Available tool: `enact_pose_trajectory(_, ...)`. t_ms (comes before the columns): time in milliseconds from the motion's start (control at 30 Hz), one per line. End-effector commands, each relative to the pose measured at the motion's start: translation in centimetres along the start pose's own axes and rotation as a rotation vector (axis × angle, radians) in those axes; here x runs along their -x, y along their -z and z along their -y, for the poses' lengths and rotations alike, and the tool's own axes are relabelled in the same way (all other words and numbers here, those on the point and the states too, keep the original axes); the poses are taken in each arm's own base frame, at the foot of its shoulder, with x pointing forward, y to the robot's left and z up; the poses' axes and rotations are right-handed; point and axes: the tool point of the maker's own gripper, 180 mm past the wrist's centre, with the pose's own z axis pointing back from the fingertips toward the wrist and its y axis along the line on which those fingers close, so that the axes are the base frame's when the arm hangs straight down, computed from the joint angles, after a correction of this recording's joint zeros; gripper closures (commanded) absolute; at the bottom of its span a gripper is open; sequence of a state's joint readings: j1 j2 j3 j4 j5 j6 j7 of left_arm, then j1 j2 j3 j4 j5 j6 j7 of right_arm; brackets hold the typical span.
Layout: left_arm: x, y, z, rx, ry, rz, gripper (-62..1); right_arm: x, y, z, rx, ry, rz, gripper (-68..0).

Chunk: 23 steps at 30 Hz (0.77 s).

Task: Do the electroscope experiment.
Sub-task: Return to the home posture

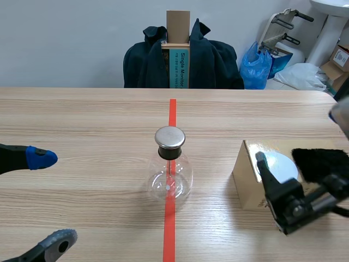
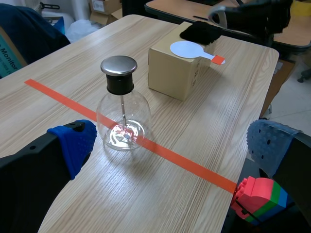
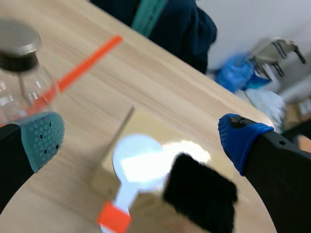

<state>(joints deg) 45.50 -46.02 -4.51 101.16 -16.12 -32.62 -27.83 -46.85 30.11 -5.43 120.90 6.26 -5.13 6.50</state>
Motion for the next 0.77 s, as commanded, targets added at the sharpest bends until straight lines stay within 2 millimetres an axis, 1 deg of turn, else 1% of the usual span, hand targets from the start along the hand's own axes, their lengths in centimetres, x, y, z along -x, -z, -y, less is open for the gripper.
enact_pose_trajectory(0, -0.6, 0.2, -0.1, -0.005, -0.004, 0.030, -62.3, -0.8, 0.9, 0.3, -0.007, 0.021, 0.030, -67.9)
enact_pose_trajectory(133, -0.6, 0.2, -0.1, -0.005, -0.004, 0.029, -62.3, -2.9, 2.5, -0.4, -0.059, 0.030, 0.100, -67.9)
enact_pose_trajectory(233, -0.6, 0.2, -0.1, -0.007, -0.005, 0.029, -62.3, -4.2, 3.1, -0.9, -0.091, 0.028, 0.146, -67.9)
enact_pose_trajectory(300, -0.6, 0.2, -0.1, -0.007, -0.005, 0.029, -62.3, -4.7, 3.3, -1.4, -0.114, 0.028, 0.164, -67.9)
enact_pose_trajectory(500, -0.6, 0.2, -0.1, -0.007, -0.005, 0.029, -62.3, -5.0, 3.4, -2.3, -0.138, 0.041, 0.174, -67.9)
enact_pose_trajectory(733, -0.6, 0.2, -0.1, -0.007, -0.005, 0.029, -62.3, -5.0, 3.4, -2.3, -0.138, 0.041, 0.172, -67.9)
